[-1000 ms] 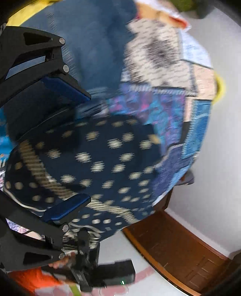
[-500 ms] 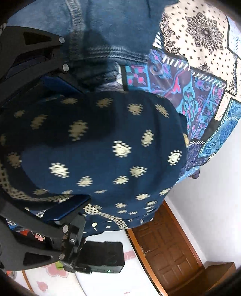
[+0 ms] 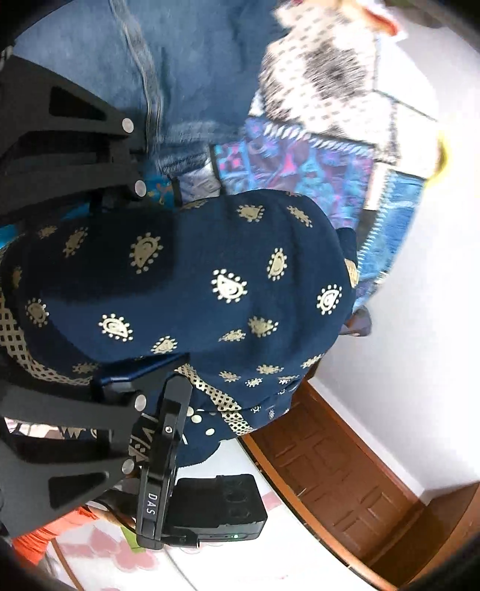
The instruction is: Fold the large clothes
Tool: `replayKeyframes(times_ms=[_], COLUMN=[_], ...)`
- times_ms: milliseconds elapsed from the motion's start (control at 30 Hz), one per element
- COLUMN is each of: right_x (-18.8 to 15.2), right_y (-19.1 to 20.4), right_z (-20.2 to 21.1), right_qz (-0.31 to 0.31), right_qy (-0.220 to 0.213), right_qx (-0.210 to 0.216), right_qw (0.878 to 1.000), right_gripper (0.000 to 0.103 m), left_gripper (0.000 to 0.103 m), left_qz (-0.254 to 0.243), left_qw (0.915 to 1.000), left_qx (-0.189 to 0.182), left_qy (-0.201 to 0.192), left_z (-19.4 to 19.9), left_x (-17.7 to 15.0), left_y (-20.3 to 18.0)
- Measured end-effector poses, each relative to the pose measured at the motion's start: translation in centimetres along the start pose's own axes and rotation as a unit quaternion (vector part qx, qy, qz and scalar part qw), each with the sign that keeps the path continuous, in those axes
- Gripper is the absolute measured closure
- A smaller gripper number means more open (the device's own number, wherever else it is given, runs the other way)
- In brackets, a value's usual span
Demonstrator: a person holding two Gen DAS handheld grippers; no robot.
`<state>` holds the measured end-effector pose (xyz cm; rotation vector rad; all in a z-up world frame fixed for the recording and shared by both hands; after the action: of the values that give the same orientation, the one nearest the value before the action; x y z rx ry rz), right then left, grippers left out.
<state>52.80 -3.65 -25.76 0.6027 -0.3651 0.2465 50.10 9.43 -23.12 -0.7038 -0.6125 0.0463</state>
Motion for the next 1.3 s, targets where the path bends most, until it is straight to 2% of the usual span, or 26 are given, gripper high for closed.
replayKeyframes(times_ms=[200,333,467,600,767,967,1033,1100,1200,1267,1300], right_x=[0.6,1.1,1.0,0.3,-0.8,-2.0,-2.1,-1.9,-1.9,-2.1,-2.2], right_y=[6.8,11.6,16.0,19.2,20.6,18.5,17.4,16.9,16.4,16.3,16.3], right_z=[3.3,4.0,2.6,-1.2,-7.8,-16.4,-18.7,-19.0,-18.2,-16.9,-16.3], right_qz=[0.042,0.072,0.094,0.104,0.110,0.110,0.111,0.109,0.108,0.129,0.142], right_qy=[-0.032,-0.046,-0.044,-0.020,0.026,0.086,0.103,0.102,0.103,0.090,0.085], right_qx=[0.007,0.014,0.027,0.042,0.048,0.024,0.005,0.011,0.008,-0.021,-0.037], right_qw=[0.999,0.996,0.994,0.993,0.992,0.990,0.988,0.989,0.989,0.987,0.986], right_gripper=[0.068,0.068,0.068,0.068,0.068,0.068,0.067,0.065,0.061,0.054,0.047], left_gripper=[0.045,0.045,0.045,0.045,0.045,0.045,0.039,0.037,0.035,0.030,0.024], left_qz=[-0.016,-0.013,-0.003,0.025,0.079,0.162,0.167,0.169,0.142,0.104,0.089], left_qw=[0.9989,0.9975,0.9963,0.9953,0.9928,0.9843,0.9838,0.9836,0.9851,0.9841,0.9829], left_qx=[0.003,0.014,0.031,0.051,0.064,0.061,0.050,0.046,0.086,0.135,0.154], left_qy=[-0.043,-0.068,-0.079,-0.078,-0.064,-0.031,-0.040,-0.043,-0.046,-0.050,-0.049], left_z=[7.4,11.7,15.2,17.0,16.3,12.7,13.1,13.3,14.3,15.4,15.6], left_x=[1.4,2.0,1.6,0.4,-1.5,-3.9,-4.5,-4.4,-4.0,-3.8,-3.9], left_y=[-0.9,0.4,2.8,6.7,12.5,19.8,20.4,20.5,20.0,18.9,18.9])
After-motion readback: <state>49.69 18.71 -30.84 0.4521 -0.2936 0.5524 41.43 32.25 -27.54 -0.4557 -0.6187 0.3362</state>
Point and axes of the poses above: each gripper's, at about its wrist camera, not at the fingertips, and z roughly against the way its jaws point, y to its left, x to its top, the point moved 7 cm from there along -z, roughly the way its jaws point, and after that the axes turned 9 degrees about -x, right-handed, at the moved point
